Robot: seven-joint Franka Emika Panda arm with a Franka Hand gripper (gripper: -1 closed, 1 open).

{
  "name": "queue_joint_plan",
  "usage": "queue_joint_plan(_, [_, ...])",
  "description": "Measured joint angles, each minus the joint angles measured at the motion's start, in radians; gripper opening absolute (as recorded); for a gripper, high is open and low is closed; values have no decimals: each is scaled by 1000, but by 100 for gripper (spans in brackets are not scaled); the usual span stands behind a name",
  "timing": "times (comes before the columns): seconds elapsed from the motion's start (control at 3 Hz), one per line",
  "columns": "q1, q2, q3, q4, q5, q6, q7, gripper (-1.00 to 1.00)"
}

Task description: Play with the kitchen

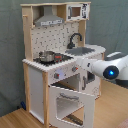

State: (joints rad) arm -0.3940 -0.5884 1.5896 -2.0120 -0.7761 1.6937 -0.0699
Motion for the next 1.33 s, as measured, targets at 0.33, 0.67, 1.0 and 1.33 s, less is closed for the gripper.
queue_joint_plan(0.33, [36, -45, 6, 1, -83, -12, 7, 100])
queue_joint_plan(0.67, [59, -106, 27, 13, -161, -2, 19, 100])
queue_joint_plan(1.0, [58, -154, 55, 32, -208, 43, 73, 100])
queue_joint_plan(1.33, [55, -192, 74, 38, -239, 96, 158, 100])
